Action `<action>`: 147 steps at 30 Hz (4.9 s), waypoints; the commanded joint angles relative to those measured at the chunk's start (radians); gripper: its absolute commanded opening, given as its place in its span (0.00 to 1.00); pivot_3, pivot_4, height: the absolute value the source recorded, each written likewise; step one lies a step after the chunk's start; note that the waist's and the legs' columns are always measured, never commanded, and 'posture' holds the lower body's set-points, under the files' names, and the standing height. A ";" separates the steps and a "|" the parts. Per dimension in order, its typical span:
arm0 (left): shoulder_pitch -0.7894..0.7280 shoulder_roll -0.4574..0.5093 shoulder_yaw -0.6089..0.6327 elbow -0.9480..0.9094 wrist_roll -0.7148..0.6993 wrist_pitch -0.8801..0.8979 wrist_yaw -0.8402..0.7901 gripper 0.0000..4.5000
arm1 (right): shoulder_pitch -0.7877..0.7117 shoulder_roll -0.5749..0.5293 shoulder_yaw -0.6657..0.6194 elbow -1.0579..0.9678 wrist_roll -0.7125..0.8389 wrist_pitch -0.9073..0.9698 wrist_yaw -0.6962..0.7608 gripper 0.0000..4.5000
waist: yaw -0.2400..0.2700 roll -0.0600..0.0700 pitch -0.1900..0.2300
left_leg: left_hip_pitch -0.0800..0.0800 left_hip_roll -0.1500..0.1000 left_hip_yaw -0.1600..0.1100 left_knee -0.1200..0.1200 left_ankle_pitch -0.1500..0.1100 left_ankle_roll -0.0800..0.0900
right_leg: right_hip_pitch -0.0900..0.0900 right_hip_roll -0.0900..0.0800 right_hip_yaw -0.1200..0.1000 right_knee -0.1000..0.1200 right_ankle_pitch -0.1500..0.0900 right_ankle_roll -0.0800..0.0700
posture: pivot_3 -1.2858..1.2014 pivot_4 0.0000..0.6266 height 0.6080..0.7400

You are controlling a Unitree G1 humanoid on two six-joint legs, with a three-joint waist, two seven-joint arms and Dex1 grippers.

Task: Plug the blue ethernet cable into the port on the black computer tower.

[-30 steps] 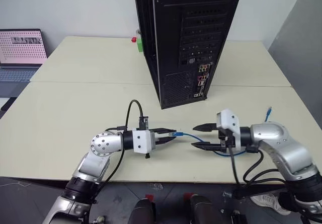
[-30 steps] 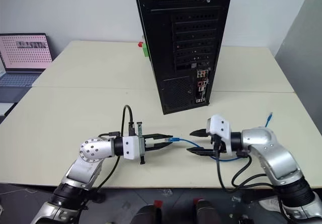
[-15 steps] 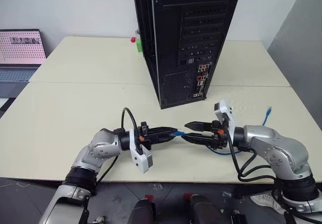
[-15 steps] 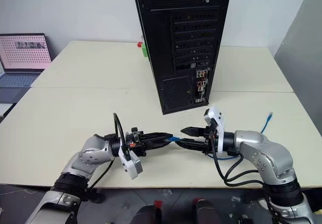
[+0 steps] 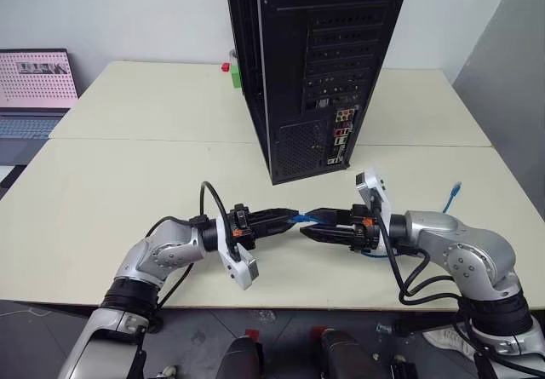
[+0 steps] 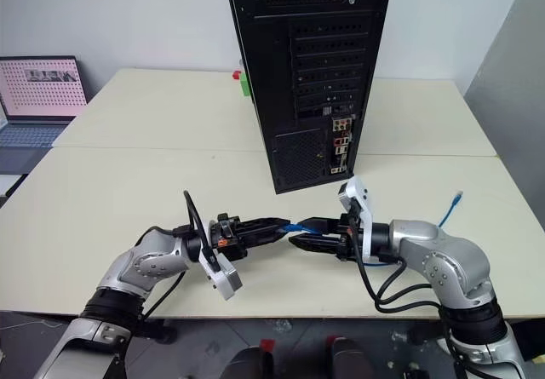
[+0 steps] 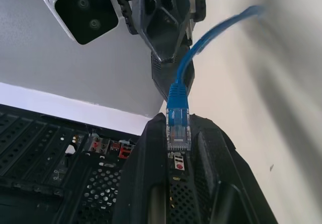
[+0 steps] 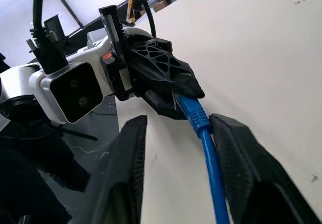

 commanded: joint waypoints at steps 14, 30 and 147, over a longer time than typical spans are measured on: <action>-0.005 0.017 -0.032 -0.050 0.010 0.022 0.076 0.15 | -0.047 0.013 0.010 0.023 -0.006 -0.015 0.006 0.00 | 0.000 0.000 0.000 | -0.002 0.000 -0.003 0.000 0.000 0.000 | 0.000 -0.001 -0.005 0.000 0.000 0.000 | 0.52 0.24 1.00; 0.171 0.022 -0.062 -0.348 -0.623 0.823 -0.179 0.86 | 0.044 0.007 -0.092 -0.099 -0.129 -0.124 -0.204 0.00 | -0.002 0.000 0.000 | -0.004 0.002 -0.006 0.000 0.000 0.000 | 0.000 -0.003 -0.006 0.000 0.000 0.000 | 0.52 0.24 1.00; 0.035 -0.249 -0.040 -0.646 -0.599 1.610 -0.035 0.86 | -0.084 0.537 -0.034 0.062 -0.713 -0.295 -0.892 0.00 | -0.003 0.001 0.000 | -0.005 -0.001 -0.005 -0.001 0.000 -0.001 | -0.004 0.000 -0.005 0.000 0.000 0.000 | 0.52 0.24 1.00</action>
